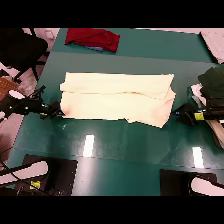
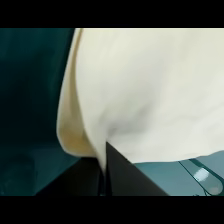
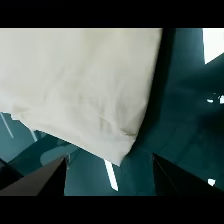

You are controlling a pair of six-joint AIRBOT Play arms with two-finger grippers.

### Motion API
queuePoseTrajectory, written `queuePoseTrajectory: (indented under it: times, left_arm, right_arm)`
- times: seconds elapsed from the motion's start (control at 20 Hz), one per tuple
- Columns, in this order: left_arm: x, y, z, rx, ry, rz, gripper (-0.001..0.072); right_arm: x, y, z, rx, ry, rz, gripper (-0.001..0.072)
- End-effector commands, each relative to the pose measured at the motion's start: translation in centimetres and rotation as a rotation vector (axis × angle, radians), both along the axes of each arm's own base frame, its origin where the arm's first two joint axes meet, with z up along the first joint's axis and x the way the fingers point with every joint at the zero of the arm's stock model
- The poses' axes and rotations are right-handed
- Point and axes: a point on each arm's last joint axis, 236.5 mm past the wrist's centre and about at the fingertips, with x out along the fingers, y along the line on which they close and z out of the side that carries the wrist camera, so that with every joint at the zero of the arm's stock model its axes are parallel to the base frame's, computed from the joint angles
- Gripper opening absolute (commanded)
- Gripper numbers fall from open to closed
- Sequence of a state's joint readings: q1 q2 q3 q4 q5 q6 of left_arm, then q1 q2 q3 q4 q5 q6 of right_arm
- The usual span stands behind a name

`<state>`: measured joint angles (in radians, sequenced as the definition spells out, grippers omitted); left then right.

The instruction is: Fold the shirts.

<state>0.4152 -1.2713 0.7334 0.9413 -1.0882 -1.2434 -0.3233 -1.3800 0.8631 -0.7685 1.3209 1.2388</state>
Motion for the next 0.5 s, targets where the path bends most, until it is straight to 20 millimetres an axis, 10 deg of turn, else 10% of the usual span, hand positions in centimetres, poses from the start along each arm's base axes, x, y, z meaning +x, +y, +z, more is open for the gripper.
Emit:
queuePoseTrajectory:
  times: [0.0, 0.45]
  left_arm:
    - [0.0, -0.3, 0.4, -0.009, -0.003, -0.003, 0.0023]
    - [-0.1, -0.4, 0.5, -0.013, 0.000, -0.012, 0.0024]
  right_arm:
    - [-1.1, 2.2, -1.6, 0.054, 0.087, 0.057, 0.0598]
    - [0.7, 4.9, -3.3, -0.035, 0.061, 0.026, 0.0598]
